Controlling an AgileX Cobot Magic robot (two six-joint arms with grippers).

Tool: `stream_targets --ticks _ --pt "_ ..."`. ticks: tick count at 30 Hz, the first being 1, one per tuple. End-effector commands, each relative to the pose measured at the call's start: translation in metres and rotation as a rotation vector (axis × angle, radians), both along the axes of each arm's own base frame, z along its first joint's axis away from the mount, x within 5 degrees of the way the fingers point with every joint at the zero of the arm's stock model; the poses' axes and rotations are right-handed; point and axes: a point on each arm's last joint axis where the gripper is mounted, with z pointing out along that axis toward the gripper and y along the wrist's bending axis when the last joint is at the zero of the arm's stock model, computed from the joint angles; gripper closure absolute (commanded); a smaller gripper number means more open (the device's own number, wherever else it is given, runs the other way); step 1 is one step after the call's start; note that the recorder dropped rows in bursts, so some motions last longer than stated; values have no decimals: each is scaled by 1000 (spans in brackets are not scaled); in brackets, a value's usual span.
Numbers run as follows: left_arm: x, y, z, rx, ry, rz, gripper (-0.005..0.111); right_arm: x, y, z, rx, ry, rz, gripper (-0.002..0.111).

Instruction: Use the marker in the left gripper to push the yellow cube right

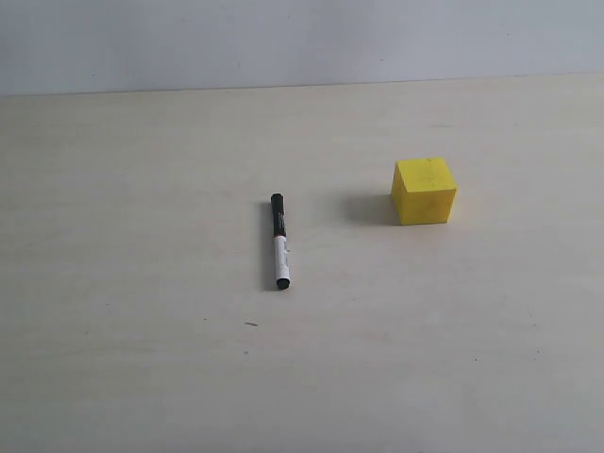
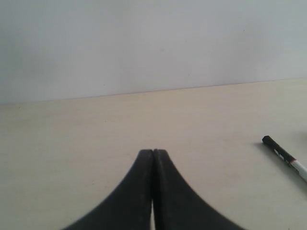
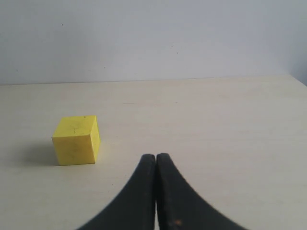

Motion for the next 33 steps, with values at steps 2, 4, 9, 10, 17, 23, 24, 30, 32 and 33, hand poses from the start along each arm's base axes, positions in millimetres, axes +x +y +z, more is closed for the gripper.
stream_targets --ticks 2,4,9,10,17,23,24,30,32,33 --pt "-2 0 -9 16 101 -1 107 0 0 -1 -5 -7 -4 108" --pt "-3 0 -11 21 119 -2 107 0 0 -1 -5 -7 -4 108" --pt "-3 0 -12 23 129 -3 107 0 0 -1 -5 -7 -4 108" --pt "-3 0 -12 23 129 -3 107 0 0 -1 -5 -7 -4 108" --pt "-3 0 -12 23 131 -3 107 0 0 -1 -5 -7 -4 108" --pt "-3 0 -12 23 131 -3 107 0 0 -1 -5 -7 -4 108" --pt "-3 0 -12 23 131 -3 107 0 0 -1 -5 -7 -4 108" --pt "-3 0 -12 23 131 -3 107 0 0 -1 -5 -7 -4 108" --pt "-3 0 -12 23 131 -3 107 0 0 -1 -5 -7 -4 108" --pt "-3 0 -12 23 131 -3 107 0 0 -1 -5 -7 -4 108"
